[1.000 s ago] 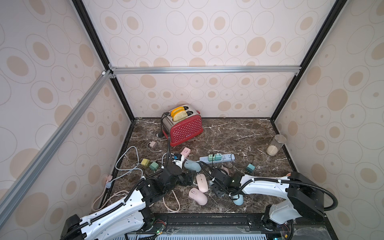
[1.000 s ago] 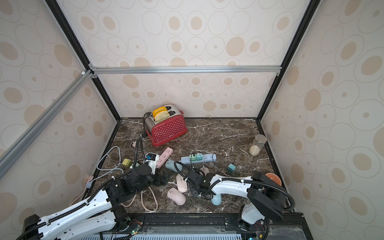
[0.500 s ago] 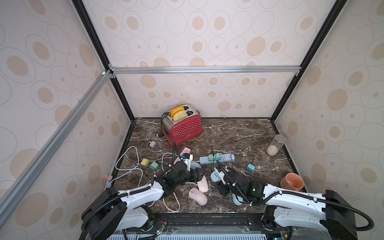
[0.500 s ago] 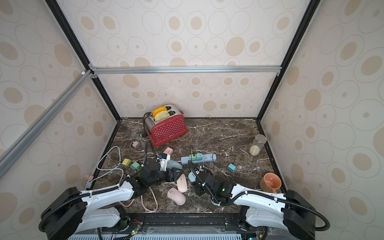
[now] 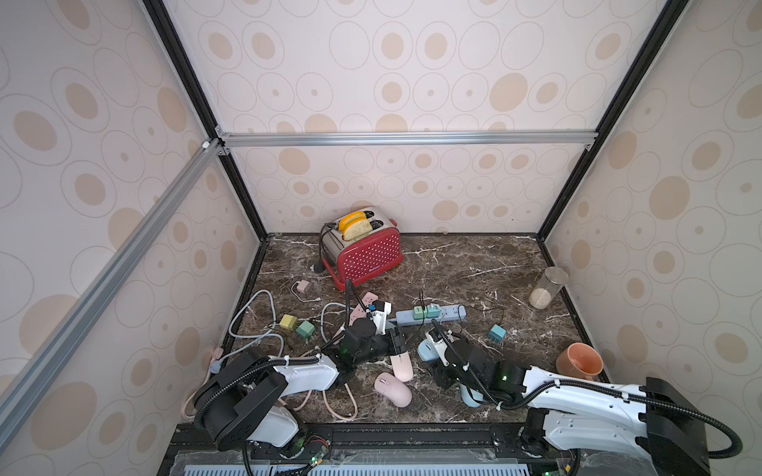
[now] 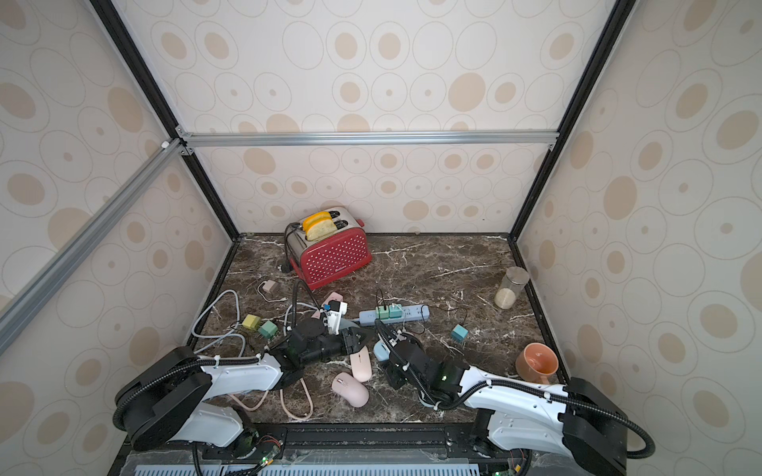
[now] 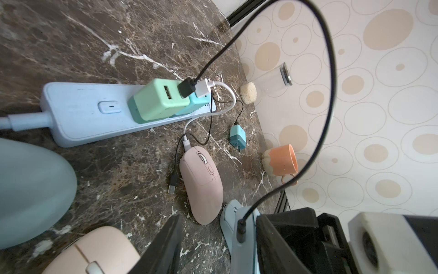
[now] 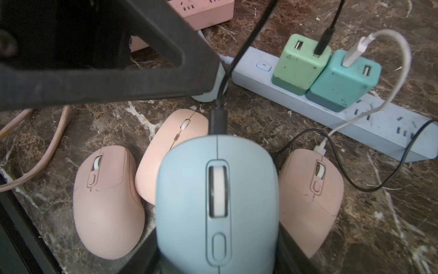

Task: Unplug the wireless mouse
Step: Remove the power cord from the mouse.

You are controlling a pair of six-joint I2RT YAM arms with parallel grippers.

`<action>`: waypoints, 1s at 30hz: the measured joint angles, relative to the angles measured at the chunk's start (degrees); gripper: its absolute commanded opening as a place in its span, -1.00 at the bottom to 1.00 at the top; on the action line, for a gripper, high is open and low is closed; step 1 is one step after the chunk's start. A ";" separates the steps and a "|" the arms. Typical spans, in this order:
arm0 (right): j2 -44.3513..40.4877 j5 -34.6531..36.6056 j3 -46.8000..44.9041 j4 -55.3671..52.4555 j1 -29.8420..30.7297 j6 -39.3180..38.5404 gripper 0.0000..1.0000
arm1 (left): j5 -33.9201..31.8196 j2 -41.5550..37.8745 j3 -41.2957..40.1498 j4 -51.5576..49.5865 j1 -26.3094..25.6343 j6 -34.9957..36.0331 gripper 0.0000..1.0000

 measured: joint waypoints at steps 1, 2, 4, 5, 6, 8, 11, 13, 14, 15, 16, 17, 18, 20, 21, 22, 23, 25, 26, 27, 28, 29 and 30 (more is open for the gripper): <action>0.20 -0.02 0.00 0.26 0.00 0.00 -0.16 | 0.15 0.42 0.39 0.15 -0.13 -0.20 -0.06; 0.44 -0.04 0.00 0.52 0.00 0.00 -0.16 | 0.24 0.85 0.72 0.57 -0.20 -0.46 -0.10; 0.94 -0.15 0.04 0.87 0.00 0.00 -0.16 | 0.46 1.64 1.09 1.75 -0.26 -1.01 -0.15; 1.14 -0.22 0.13 0.92 0.00 0.00 -0.17 | 0.52 1.84 1.09 2.19 -0.26 -1.16 -0.16; 1.25 -0.24 0.13 1.11 0.00 0.00 -0.17 | 0.52 1.95 1.09 2.49 -0.26 -1.33 -0.17; 1.27 -0.24 0.13 1.49 0.00 0.00 -0.17 | 0.55 2.12 1.09 3.10 -0.26 -1.55 -0.19; 1.27 -0.20 0.13 2.25 0.00 0.00 -0.18 | 0.55 2.51 1.11 4.00 -0.31 -2.16 -0.22; 1.27 -0.07 0.17 2.67 0.00 -0.02 -0.18 | 0.55 2.95 1.11 4.44 -0.35 -2.62 -0.27; 1.27 0.02 0.22 2.86 0.00 -0.02 -0.18 | 0.52 3.19 1.11 4.63 -0.44 -2.84 -0.31; 1.27 0.13 0.22 3.17 0.00 -0.02 -0.18 | 0.52 3.37 1.11 4.81 -0.52 -3.02 -0.35; 1.27 0.22 0.22 3.39 0.00 -0.02 -0.19 | 0.55 3.50 1.16 4.90 -0.59 -3.17 -0.37; 1.27 0.35 0.22 3.61 0.00 -0.02 -0.19 | 0.55 3.61 1.20 4.94 -0.63 -3.34 -0.39; 1.27 0.46 0.22 3.76 0.00 -0.02 -0.19 | 0.55 3.67 1.27 5.03 -0.68 -3.50 -0.43; 1.36 0.70 0.22 4.04 0.00 -0.04 -0.19 | 0.52 3.69 1.40 5.27 -0.72 -3.87 -0.49; 1.49 0.85 0.22 4.24 0.00 -0.04 -0.19 | 0.52 3.69 1.44 5.42 -0.76 -3.98 -0.52; 1.62 0.87 0.28 4.31 0.00 -0.02 -0.19 | 0.52 3.69 1.46 5.55 -0.81 -4.09 -0.54; 1.90 0.90 0.44 4.31 0.00 -0.02 -0.20 | 0.50 3.69 1.46 5.66 -0.83 -4.22 -0.58; 2.38 0.92 0.72 4.42 0.00 -0.02 -0.20 | 0.50 3.69 1.51 5.70 -0.90 -4.52 -0.66; 2.56 0.94 0.79 4.50 0.00 -0.02 -0.20 | 0.50 3.69 1.51 5.88 -0.92 -4.81 -0.70; 2.67 1.03 0.85 4.52 0.00 -0.02 -0.20 | 0.50 3.69 1.51 6.08 -0.94 -5.16 -0.78; 2.71 1.11 0.87 4.57 0.00 -0.02 -0.20 | 0.28 3.67 1.51 6.10 -1.03 -5.33 -0.86; 2.71 1.25 0.92 4.59 0.00 0.00 -0.21 | 0.04 3.67 1.51 6.08 -1.05 -5.70 -0.99; 2.78 1.36 0.98 4.55 0.00 0.04 -0.21 | -0.22 3.67 1.51 6.03 -1.09 -5.86 -1.00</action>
